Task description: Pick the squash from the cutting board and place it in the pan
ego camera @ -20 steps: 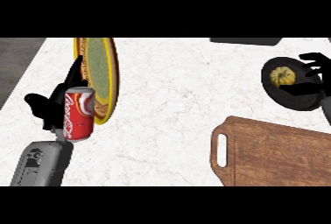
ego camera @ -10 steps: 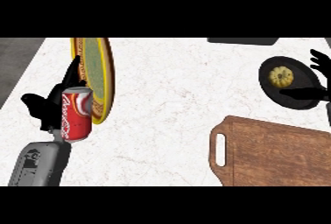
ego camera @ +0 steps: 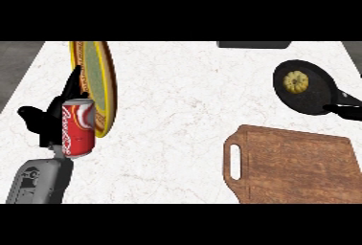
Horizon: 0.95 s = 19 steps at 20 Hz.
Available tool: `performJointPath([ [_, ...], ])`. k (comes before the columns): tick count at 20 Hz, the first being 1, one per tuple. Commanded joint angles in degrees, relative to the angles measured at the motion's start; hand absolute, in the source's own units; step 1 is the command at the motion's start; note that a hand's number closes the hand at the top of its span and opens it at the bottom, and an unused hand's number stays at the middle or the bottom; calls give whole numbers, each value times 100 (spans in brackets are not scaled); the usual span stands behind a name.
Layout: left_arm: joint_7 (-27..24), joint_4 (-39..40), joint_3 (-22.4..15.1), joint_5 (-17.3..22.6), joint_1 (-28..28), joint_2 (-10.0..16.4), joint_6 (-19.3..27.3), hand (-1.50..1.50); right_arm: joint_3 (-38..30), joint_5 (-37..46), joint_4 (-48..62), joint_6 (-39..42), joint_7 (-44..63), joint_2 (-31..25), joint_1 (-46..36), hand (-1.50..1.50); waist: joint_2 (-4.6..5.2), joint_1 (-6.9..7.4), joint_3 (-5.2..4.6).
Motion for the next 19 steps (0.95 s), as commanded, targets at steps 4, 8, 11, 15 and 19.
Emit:
performJointPath([
  [4, 88, 159, 103, -72, -141, 35, 119, 0, -56, -438, -103, 1745, -757, -546, 829, -150, -75, -189, -19],
  [8, 85, -241, -50, -216, 351, -48, 181, 0, 13, -679, -567, 2117, -989, -627, 1439, -150, -125, -249, -32],
  [11, 11, -186, 168, -44, 370, 71, 77, 0, 31, -917, -1040, 2425, -917, -628, 1845, -150, -142, -309, -40],
  [15, 60, -14, 195, 57, 205, 93, -65, 0, 244, -1229, -2036, 2589, -144, -355, 2155, -150, -129, -279, -40],
  [19, 26, -123, 204, 34, 247, 156, -116, 0, 228, -1626, -3240, 2679, 256, -79, 3005, -150, -130, -297, -40],
])
